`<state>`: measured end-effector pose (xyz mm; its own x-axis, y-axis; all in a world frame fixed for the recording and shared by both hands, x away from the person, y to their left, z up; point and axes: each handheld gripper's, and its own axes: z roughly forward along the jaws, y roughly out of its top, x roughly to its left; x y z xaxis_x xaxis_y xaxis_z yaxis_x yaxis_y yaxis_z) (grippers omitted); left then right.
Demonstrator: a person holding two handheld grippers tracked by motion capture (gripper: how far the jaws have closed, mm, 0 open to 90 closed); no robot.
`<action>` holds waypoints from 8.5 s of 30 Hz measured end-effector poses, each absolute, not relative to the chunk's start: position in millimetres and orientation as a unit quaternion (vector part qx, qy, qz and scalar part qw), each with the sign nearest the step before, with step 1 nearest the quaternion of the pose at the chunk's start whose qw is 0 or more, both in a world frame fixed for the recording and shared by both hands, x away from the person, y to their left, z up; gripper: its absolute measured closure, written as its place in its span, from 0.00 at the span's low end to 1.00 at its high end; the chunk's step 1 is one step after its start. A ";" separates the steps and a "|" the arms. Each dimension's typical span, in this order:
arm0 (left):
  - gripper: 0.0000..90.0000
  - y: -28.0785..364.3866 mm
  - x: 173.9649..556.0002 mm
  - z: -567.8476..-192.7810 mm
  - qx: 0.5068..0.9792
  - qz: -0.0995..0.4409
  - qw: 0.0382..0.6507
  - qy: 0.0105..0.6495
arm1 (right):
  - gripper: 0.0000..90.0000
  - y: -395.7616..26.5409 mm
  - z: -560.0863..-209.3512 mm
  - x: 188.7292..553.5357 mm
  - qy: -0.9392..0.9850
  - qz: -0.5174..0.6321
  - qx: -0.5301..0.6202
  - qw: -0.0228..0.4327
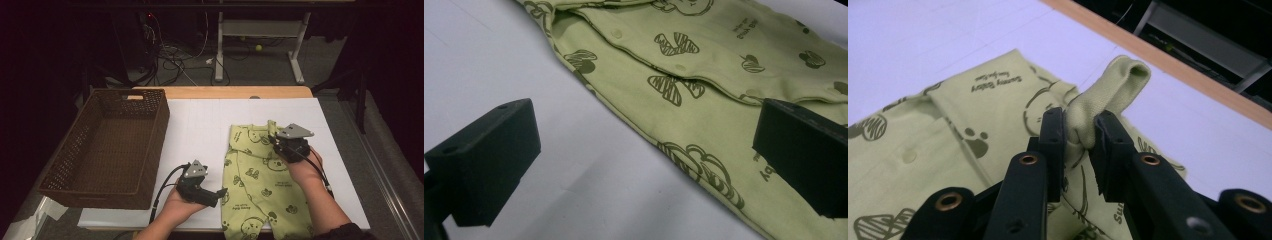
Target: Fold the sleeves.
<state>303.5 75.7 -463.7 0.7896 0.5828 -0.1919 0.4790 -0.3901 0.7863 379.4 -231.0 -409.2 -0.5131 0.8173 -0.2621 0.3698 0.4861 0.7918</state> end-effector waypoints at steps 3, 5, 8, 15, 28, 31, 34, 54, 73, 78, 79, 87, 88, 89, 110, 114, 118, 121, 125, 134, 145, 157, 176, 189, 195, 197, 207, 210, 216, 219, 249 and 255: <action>0.00 75.1 303.1 -463.8 0.832 0.058 0.450 0.319 | 0.86 -224.0 -419.4 380.3 0.808 0.336 0.368 0.316; 0.00 75.0 302.9 -463.6 0.832 0.058 0.450 0.318 | 0.86 -220.2 -426.0 381.2 0.812 0.330 0.367 0.311; 0.00 75.1 303.0 -463.8 0.833 0.058 0.449 0.318 | 0.86 -215.2 -433.6 382.5 0.818 0.323 0.366 0.305; 0.00 74.5 302.7 -464.0 0.834 0.057 0.448 0.317 | 0.84 -200.4 -447.9 385.6 0.833 0.313 0.354 0.287; 0.00 73.6 303.8 -464.9 0.836 0.051 0.444 0.318 | 0.49 -207.0 -442.8 377.5 0.834 0.348 0.361 0.229; 0.00 72.8 304.6 -465.9 0.836 0.048 0.442 0.320 | 0.39 -220.1 -443.1 373.9 0.824 0.354 0.382 0.223; 0.00 71.7 305.2 -466.9 0.839 0.044 0.438 0.320 | 0.29 -237.1 -445.4 367.5 0.814 0.358 0.396 0.226; 0.10 69.2 307.0 -471.1 0.848 0.041 0.415 0.328 | 0.00 -317.7 -451.5 294.3 0.776 0.383 0.437 0.244; 0.68 46.0 293.6 -475.5 0.872 0.078 0.376 0.303 | 0.49 -326.8 -469.1 271.3 0.795 0.351 0.452 0.202; 0.86 46.3 291.9 -475.1 0.878 0.067 0.376 0.288 | 0.65 -327.3 -469.3 266.6 0.797 0.350 0.447 0.207; 0.90 45.5 291.5 -474.8 0.880 0.065 0.374 0.285 | 0.68 -327.2 -469.2 266.0 0.797 0.351 0.448 0.205; 0.93 46.4 291.6 -472.9 0.881 0.063 0.371 0.286 | 0.96 -324.0 -469.5 263.5 0.802 0.359 0.435 0.197; 0.93 46.6 291.6 -473.1 0.878 0.062 0.375 0.290 | 0.96 -323.9 -469.0 263.7 0.802 0.358 0.436 0.196; 0.93 48.4 292.0 -472.0 0.880 0.064 0.374 0.288 | 0.97 -324.2 -468.6 263.5 0.803 0.357 0.434 0.198; 0.93 66.4 272.7 -465.8 0.869 0.033 0.398 0.291 | 0.97 -331.2 -459.6 233.5 0.802 0.377 0.415 0.206; 0.93 69.0 261.9 -465.5 0.870 0.028 0.400 0.288 | 0.97 -332.3 -459.3 224.6 0.803 0.379 0.413 0.203; 0.93 72.3 253.4 -465.2 0.870 0.025 0.401 0.286 | 0.97 -332.3 -459.1 216.9 0.807 0.380 0.407 0.199; 0.93 74.1 248.3 -466.2 0.870 0.021 0.401 0.286 | 0.96 -330.9 -458.7 211.1 0.809 0.382 0.401 0.197; 0.93 77.4 242.0 -467.3 0.870 0.019 0.401 0.288 | 0.96 -329.2 -458.5 204.9 0.811 0.383 0.397 0.195; 0.64 87.3 245.1 -468.1 0.851 0.023 0.427 0.306 | 0.70 -334.4 -459.8 203.9 0.796 0.402 0.409 0.192; 0.12 90.3 253.3 -466.7 0.833 0.054 0.427 0.348 | 0.15 -340.2 -462.7 212.8 0.764 0.415 0.443 0.219; 0.00 93.8 262.2 -464.5 0.827 0.050 0.436 0.351 | 0.00 -342.3 -460.9 220.6 0.744 0.422 0.460 0.237; 0.00 87.7 280.6 -459.6 0.806 0.017 0.473 0.356 | 0.00 -342.2 -460.3 235.3 0.740 0.423 0.462 0.244; 0.00 64.4 311.5 -443.0 0.807 0.048 0.457 0.370 | 0.00 -344.1 -449.9 266.8 0.735 0.415 0.476 0.249; 0.00 56.1 325.8 -437.6 0.810 0.054 0.450 0.372 | 0.00 -345.0 -447.5 278.7 0.736 0.410 0.477 0.250; 0.00 54.5 330.3 -436.2 0.812 0.057 0.445 0.374 | 0.00 -344.2 -447.9 283.2 0.737 0.406 0.478 0.250; 0.00 47.8 352.2 -432.6 0.816 0.056 0.430 0.383 | 0.00 -332.4 -447.0 307.6 0.746 0.398 0.474 0.244; 0.00 44.6 355.0 -429.2 0.820 0.058 0.427 0.378 | 0.00 -328.7 -442.5 312.3 0.747 0.398 0.472 0.247; 0.00 40.7 362.8 -417.7 0.820 0.062 0.428 0.375 | 0.00 -323.2 -429.7 320.4 0.748 0.397 0.468 0.252; 0.00 40.4 369.1 -413.4 0.820 0.063 0.427 0.377 | 0.00 -321.1 -425.2 325.6 0.749 0.397 0.467 0.253; 0.17 37.2 425.9 -426.4 0.813 0.055 0.394 0.425 | 0.18 -317.6 -434.8 386.4 0.751 0.384 0.491 0.217; 0.29 31.9 433.0 -436.7 0.816 0.059 0.380 0.432 | 0.33 -320.6 -441.6 395.2 0.749 0.383 0.503 0.199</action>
